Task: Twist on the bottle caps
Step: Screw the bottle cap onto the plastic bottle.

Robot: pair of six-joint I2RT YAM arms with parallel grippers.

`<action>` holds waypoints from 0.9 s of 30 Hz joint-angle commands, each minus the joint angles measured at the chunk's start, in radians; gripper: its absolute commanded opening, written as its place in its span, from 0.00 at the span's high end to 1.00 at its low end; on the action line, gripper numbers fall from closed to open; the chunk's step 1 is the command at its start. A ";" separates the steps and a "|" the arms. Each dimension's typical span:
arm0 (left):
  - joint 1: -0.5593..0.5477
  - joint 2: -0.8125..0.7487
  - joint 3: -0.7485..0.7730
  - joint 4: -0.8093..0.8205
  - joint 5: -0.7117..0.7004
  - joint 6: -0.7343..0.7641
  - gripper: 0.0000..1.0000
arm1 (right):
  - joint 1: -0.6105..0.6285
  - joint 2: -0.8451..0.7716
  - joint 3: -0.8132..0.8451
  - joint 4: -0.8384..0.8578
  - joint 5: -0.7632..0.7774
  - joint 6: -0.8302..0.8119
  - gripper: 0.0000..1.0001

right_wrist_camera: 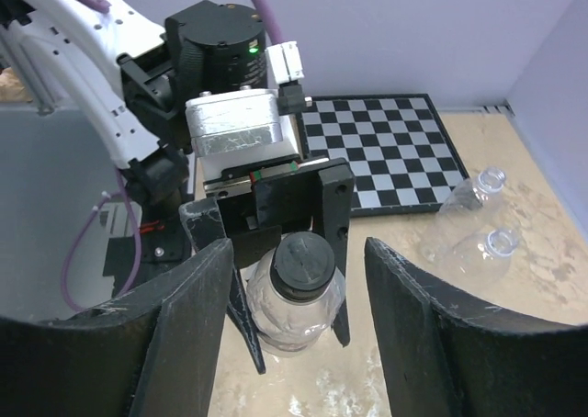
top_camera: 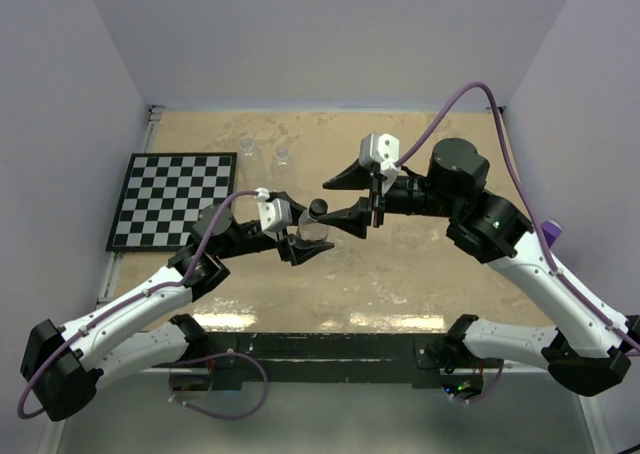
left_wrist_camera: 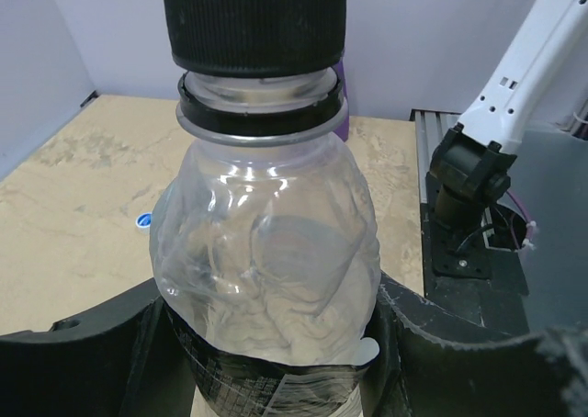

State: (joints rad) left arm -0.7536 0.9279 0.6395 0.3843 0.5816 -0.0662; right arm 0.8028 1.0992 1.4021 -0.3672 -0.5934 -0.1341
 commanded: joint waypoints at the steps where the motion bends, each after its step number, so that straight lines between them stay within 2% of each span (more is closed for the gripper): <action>1: 0.005 -0.006 0.015 0.073 0.095 0.009 1.00 | -0.002 -0.010 0.011 0.008 -0.097 -0.061 0.39; 12: 0.005 0.006 0.029 0.085 0.135 0.002 1.00 | -0.002 0.010 0.001 0.002 -0.140 -0.078 0.48; 27: 0.005 0.019 0.051 0.090 0.152 -0.009 1.00 | -0.001 0.025 -0.008 -0.016 -0.140 -0.096 0.50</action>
State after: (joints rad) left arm -0.7528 0.9436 0.6407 0.4179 0.7059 -0.0681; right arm 0.8028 1.1240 1.3991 -0.3832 -0.7231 -0.2111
